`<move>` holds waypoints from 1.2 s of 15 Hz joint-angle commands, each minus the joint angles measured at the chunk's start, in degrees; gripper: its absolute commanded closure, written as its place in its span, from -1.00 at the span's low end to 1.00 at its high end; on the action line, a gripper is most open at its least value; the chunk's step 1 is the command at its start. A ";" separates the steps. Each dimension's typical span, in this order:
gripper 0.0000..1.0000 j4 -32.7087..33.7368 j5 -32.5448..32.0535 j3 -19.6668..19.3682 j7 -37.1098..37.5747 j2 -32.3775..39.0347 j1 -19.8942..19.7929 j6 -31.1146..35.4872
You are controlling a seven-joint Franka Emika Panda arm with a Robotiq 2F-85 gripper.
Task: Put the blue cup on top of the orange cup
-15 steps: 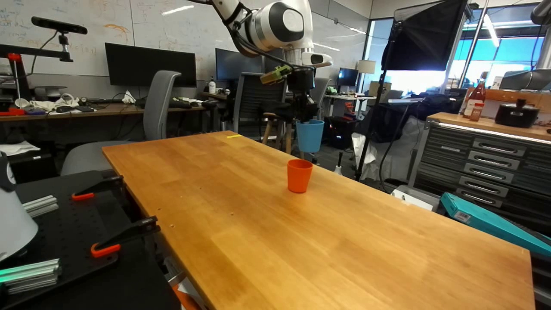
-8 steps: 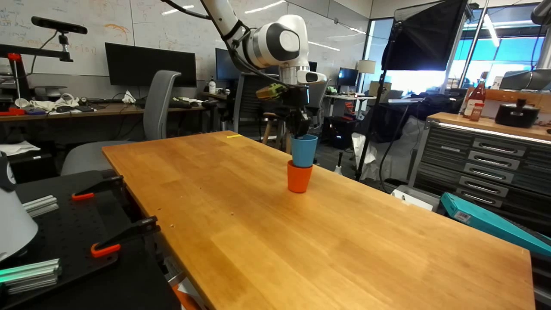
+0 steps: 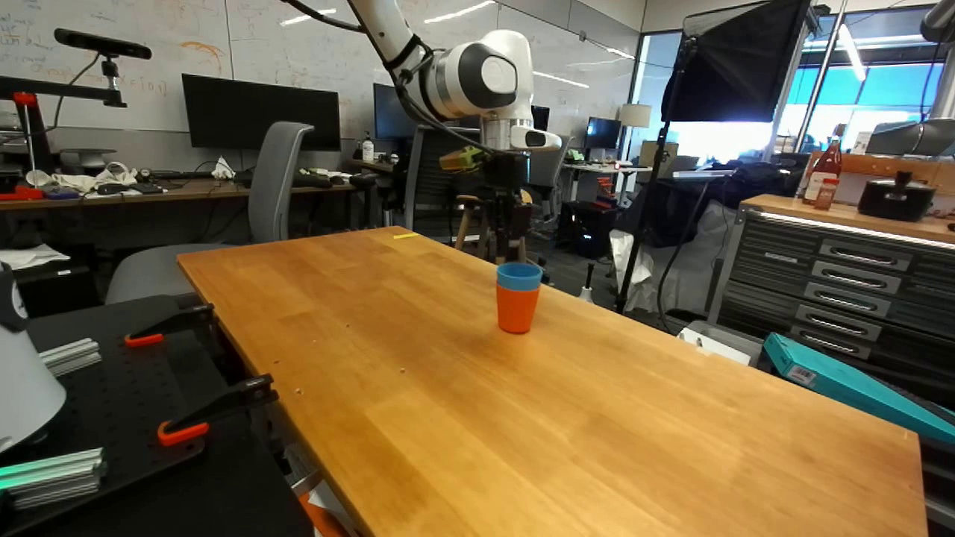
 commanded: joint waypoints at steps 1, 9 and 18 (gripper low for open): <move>-0.47 3.57 5.15 3.11 -5.24 -2.47 -0.97 -11.49; -1.00 7.84 10.58 6.87 -12.60 -9.61 -1.30 -31.08; -1.00 7.96 8.91 6.91 -17.14 -12.60 -0.73 -32.83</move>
